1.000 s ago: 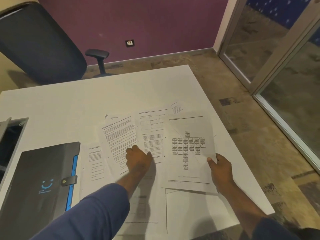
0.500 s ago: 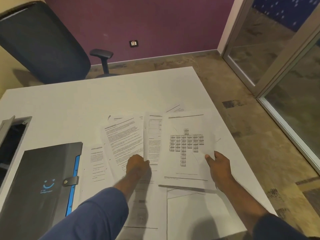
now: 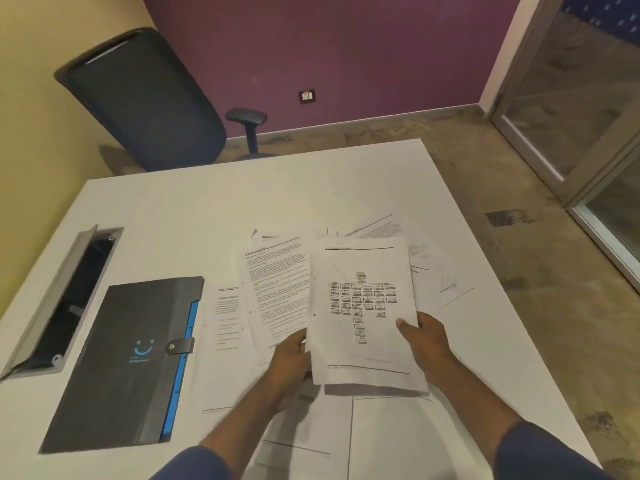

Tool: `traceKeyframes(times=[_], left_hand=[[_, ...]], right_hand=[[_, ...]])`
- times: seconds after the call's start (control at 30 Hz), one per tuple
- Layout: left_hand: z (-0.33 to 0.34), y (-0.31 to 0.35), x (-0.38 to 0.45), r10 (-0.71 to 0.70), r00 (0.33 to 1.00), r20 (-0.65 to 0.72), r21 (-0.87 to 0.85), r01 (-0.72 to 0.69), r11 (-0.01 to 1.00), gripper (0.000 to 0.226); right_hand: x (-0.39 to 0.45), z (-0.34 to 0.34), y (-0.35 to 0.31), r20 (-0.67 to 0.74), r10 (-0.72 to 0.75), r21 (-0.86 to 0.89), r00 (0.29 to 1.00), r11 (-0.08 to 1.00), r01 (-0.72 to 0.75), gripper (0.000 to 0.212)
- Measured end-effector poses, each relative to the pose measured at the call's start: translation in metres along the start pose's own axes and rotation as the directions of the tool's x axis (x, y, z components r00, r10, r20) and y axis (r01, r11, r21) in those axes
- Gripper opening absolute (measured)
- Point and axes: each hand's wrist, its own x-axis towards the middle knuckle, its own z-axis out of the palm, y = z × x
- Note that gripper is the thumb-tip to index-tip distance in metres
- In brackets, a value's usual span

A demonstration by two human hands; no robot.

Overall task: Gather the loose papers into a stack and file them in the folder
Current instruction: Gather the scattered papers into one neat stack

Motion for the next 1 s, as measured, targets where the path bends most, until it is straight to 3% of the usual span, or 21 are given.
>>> traceKeyframes(times=[0.07, 0.13, 0.23, 0.27, 0.33, 0.43, 0.5, 0.57, 0.6, 0.63, 0.7, 0.8, 0.87, 1.0], left_hand=[[-0.003, 0.000, -0.006, -0.007, 0.999, 0.044, -0.024, 0.008, 1.000, 0.040], [-0.007, -0.001, -0.009, -0.021, 0.998, 0.064, -0.042, 0.024, 0.999, 0.040], [-0.012, -0.004, -0.010, -0.083, 0.991, 0.101, 0.008, 0.082, 0.997, 0.042], [-0.014, -0.006, -0.010, -0.122, 0.987, 0.103, 0.043, 0.118, 0.992, 0.045], [-0.019, -0.009, -0.008, -0.174, 0.981, 0.086, 0.163, 0.159, 0.974, 0.047], [-0.029, -0.011, -0.003, -0.166, 0.985, -0.047, 0.197, 0.172, 0.965, 0.016], [-0.034, -0.010, 0.008, -0.083, 0.971, -0.225, 0.191, 0.127, 0.973, 0.012], [-0.042, -0.004, 0.021, 0.070, 0.910, -0.409, 0.347, 0.084, 0.934, 0.018], [-0.046, 0.000, 0.028, 0.139, 0.863, -0.486, 0.417, 0.089, 0.905, 0.009], [-0.050, 0.004, 0.035, 0.178, 0.821, -0.543, 0.459, 0.112, 0.881, 0.012], [-0.059, 0.010, 0.050, 0.153, 0.770, -0.619, 0.457, 0.195, 0.867, 0.047], [-0.062, 0.018, 0.064, 0.076, 0.766, -0.639, 0.512, 0.350, 0.784, 0.068], [-0.060, 0.018, 0.069, 0.028, 0.775, -0.632, 0.533, 0.408, 0.741, 0.075], [-0.061, 0.009, 0.080, -0.008, 0.803, -0.596, 0.433, 0.330, 0.839, 0.068]], right_hand=[[0.000, 0.004, 0.001, 0.006, 0.023, -0.002, 1.000, 1.000, -0.023, 0.010], [0.000, 0.005, 0.000, -0.002, 0.040, 0.003, 0.999, 0.999, -0.040, 0.030], [0.003, 0.004, 0.003, 0.017, 0.166, 0.147, 0.986, 0.975, -0.167, 0.054], [0.003, 0.002, 0.005, 0.046, 0.203, 0.152, 0.978, 0.966, -0.207, 0.052], [0.004, -0.003, 0.013, 0.101, 0.212, 0.066, 0.972, 0.973, -0.219, 0.028], [0.002, -0.009, 0.021, 0.051, 0.156, -0.059, 0.986, 0.986, -0.153, 0.020], [0.003, -0.010, 0.022, -0.012, 0.118, -0.121, 0.993, 0.986, -0.118, 0.018], [0.003, -0.010, 0.020, -0.036, 0.086, -0.171, 0.996, 0.981, -0.091, 0.018], [0.004, -0.009, 0.019, -0.038, 0.074, -0.184, 0.997, 0.980, -0.079, 0.019], [0.004, -0.009, 0.019, -0.034, 0.062, -0.193, 0.998, 0.979, -0.067, 0.020], [0.006, -0.009, 0.017, -0.029, 0.034, -0.221, 0.999, 0.975, -0.040, 0.021], [0.008, -0.010, 0.016, -0.038, -0.009, -0.242, 0.999, 0.970, -0.001, 0.021], [0.009, -0.011, 0.014, -0.045, -0.020, -0.249, 0.999, 0.969, 0.008, 0.025], [0.011, -0.015, 0.011, -0.030, 0.000, -0.197, 1.000, 0.980, -0.006, 0.035]])
